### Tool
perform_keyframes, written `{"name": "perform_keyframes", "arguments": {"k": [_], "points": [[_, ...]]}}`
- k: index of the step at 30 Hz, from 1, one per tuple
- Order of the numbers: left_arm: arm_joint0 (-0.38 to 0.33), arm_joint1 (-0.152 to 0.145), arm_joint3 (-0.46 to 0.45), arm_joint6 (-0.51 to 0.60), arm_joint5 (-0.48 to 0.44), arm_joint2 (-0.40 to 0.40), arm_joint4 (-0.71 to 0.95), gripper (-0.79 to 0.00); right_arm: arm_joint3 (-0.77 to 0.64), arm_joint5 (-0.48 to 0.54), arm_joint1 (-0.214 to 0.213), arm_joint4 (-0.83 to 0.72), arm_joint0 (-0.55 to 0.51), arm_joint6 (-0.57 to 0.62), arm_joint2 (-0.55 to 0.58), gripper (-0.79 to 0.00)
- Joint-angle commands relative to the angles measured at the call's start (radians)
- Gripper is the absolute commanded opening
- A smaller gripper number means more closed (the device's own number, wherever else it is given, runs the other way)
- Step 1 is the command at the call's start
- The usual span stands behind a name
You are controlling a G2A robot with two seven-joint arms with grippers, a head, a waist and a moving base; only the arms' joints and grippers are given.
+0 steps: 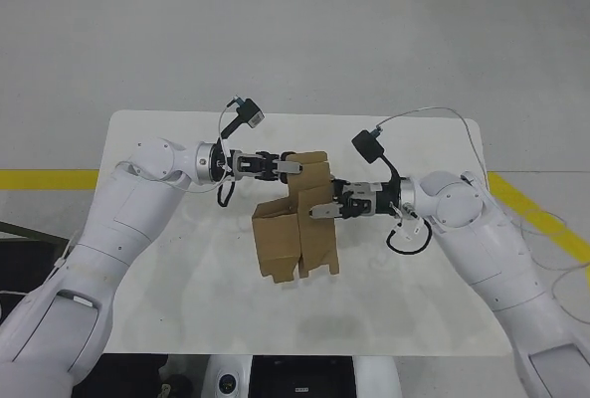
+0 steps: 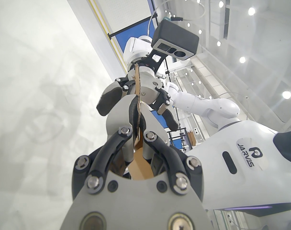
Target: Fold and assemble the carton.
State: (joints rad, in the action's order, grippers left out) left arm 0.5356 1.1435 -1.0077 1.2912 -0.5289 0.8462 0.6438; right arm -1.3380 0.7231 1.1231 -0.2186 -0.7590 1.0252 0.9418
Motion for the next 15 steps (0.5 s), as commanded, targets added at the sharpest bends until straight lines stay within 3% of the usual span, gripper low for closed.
{"name": "perform_keyframes", "arguments": {"k": [1,5,10,12,13,15], "points": [[-0.001,0.002,0.001,0.001,0.001,0.000,0.005,-0.785,0.005,0.003,0.001,-0.006,0.002,0.003,-0.005,-0.465],[0.001,0.007,-0.008,0.005,0.005,-0.002,0.030,-0.785,0.016,0.011,0.003,-0.009,0.005,0.005,-0.012,-0.557],[0.002,0.008,-0.019,0.008,0.008,-0.003,0.014,-0.785,0.024,0.020,0.005,-0.010,0.008,0.005,-0.017,-0.785],[0.003,0.007,-0.021,0.006,0.006,-0.002,0.009,-0.785,0.027,0.023,0.006,-0.012,0.009,0.005,-0.020,-0.785],[0.004,0.007,-0.023,0.005,0.005,-0.001,0.008,-0.736,0.028,0.024,0.006,-0.012,0.010,0.005,-0.021,-0.785],[0.004,0.006,-0.032,0.002,0.002,0.003,0.011,0.000,0.030,0.022,0.007,-0.012,0.011,0.006,-0.023,-0.785]]}}
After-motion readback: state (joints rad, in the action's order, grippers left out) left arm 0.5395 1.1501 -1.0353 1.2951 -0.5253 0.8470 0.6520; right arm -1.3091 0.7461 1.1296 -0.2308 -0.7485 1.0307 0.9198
